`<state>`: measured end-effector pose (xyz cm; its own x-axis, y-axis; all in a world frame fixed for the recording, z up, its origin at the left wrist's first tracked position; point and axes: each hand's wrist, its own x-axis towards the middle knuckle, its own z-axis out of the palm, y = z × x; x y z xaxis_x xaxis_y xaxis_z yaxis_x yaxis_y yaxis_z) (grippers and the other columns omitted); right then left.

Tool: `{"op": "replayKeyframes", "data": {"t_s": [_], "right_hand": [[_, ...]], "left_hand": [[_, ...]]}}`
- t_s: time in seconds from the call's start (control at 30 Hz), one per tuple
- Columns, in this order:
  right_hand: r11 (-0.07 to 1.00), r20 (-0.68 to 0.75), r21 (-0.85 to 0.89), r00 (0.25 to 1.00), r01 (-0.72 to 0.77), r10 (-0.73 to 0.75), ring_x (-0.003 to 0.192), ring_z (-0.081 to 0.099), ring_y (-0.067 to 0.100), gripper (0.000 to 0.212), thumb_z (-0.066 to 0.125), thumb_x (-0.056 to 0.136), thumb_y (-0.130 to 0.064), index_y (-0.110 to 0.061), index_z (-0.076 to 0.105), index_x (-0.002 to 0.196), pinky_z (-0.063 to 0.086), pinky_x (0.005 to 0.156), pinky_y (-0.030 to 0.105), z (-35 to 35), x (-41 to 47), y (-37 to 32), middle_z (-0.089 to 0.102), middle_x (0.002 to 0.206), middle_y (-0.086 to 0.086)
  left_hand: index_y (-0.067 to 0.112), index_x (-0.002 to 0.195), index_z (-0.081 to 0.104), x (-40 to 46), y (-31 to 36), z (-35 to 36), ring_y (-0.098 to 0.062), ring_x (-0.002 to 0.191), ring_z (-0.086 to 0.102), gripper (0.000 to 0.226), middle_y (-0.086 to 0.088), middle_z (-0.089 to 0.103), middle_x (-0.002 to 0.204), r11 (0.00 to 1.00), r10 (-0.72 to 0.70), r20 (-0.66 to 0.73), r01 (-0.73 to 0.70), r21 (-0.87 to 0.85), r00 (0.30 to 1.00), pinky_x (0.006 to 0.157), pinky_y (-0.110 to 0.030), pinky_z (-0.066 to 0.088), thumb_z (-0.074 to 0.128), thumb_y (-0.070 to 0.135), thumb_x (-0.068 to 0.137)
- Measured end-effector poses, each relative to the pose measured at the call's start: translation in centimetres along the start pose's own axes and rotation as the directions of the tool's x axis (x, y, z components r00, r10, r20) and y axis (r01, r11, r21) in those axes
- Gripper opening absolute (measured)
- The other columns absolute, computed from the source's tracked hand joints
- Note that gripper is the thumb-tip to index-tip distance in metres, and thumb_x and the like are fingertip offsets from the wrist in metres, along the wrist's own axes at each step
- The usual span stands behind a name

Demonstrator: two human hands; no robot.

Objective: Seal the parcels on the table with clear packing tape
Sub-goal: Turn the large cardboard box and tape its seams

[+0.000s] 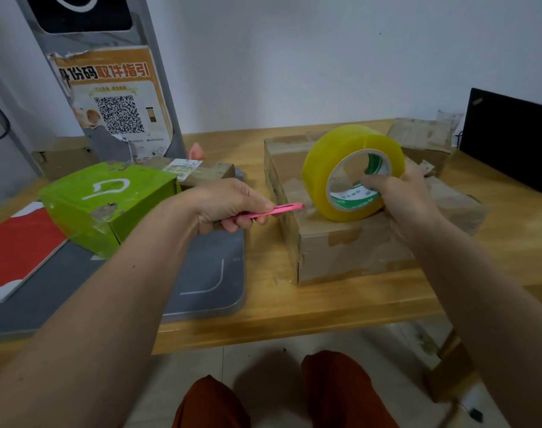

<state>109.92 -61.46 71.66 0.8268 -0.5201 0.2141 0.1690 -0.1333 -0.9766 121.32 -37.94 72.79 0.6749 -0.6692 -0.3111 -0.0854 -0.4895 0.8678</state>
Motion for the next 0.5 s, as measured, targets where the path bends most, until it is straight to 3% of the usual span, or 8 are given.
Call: {"op": "replayKeyframes", "data": {"t_s": [0.17,0.3,0.4,0.5], "right_hand": [[1.0,-0.011,-0.01,1.0,-0.018,0.018,0.104,0.066,0.026,0.029,0.063,0.086,0.001,-0.028,0.066,0.093,0.051,0.097,0.051,0.0,0.1,0.1,0.071,0.103,0.004],[1.0,-0.011,-0.016,1.0,-0.02,0.02,0.103,0.066,0.027,0.03,0.063,0.086,0.001,-0.028,0.067,0.091,0.051,0.097,0.052,-0.1,0.0,0.1,0.071,0.102,0.004],[1.0,-0.015,-0.016,1.0,-0.023,0.023,0.103,0.066,0.025,0.03,0.063,0.086,0.001,-0.029,0.066,0.091,0.05,0.097,0.051,0.0,0.0,0.0,0.071,0.1,0.002],[0.999,-0.033,-0.013,0.999,-0.04,0.04,0.103,0.066,0.026,0.03,0.064,0.086,0.0,-0.029,0.066,0.092,0.051,0.098,0.049,0.0,0.1,0.0,0.071,0.101,0.001]], "left_hand": [[-0.015,0.113,0.06,-0.3,-0.3,-0.1,-0.006,0.045,0.03,0.041,-0.007,0.043,0.068,1.0,-0.015,-0.049,0.014,-0.028,0.999,0.034,-0.013,0.023,0.059,0.023,0.096],[-0.016,0.119,0.056,-1.5,-0.3,0.0,-0.008,0.047,0.028,0.067,-0.011,0.04,0.078,1.0,0.012,0.045,-0.012,0.007,0.999,0.034,-0.013,0.023,0.068,0.036,0.078],[-0.009,0.116,0.065,-2.4,-0.4,-0.1,-0.005,0.045,0.032,0.042,-0.004,0.047,0.068,1.0,0.016,0.08,-0.017,0.009,0.997,0.035,-0.013,0.025,0.062,0.024,0.09],[0.009,0.09,0.075,-3.5,-0.2,0.0,-0.002,0.043,0.033,0.022,0.005,0.049,0.057,0.998,0.01,0.143,-0.019,0.061,0.99,0.037,-0.013,0.024,0.055,0.017,0.098]]}}
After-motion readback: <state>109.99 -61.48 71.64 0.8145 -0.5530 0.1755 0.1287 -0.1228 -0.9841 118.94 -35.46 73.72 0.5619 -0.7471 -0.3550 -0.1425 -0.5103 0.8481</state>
